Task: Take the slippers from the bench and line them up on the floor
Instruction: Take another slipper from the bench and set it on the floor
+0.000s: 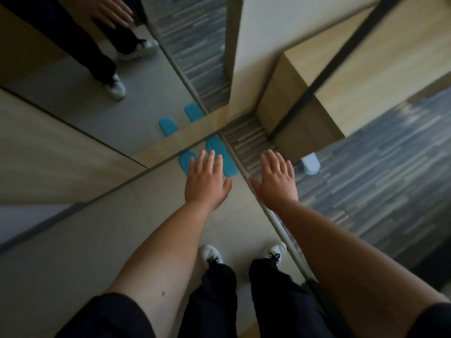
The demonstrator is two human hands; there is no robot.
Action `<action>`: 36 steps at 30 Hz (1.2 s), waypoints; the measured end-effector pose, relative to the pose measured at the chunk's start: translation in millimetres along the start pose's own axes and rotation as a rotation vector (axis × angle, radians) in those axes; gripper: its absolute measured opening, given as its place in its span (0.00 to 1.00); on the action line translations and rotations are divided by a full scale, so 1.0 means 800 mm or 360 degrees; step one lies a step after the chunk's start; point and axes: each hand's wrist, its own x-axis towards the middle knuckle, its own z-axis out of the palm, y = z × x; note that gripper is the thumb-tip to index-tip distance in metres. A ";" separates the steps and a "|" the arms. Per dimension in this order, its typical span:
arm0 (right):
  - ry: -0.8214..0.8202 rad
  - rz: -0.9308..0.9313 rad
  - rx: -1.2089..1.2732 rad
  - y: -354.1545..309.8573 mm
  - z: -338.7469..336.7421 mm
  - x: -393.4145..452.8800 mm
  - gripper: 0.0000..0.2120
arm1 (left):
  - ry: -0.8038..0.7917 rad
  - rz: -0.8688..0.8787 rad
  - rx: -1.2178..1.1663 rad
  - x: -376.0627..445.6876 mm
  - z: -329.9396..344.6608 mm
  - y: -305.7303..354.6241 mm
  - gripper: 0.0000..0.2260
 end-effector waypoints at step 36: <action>0.0013 0.0765 0.0441 0.518 0.007 -0.032 0.31 | -0.0351 0.0608 0.0056 0.161 0.134 0.495 0.27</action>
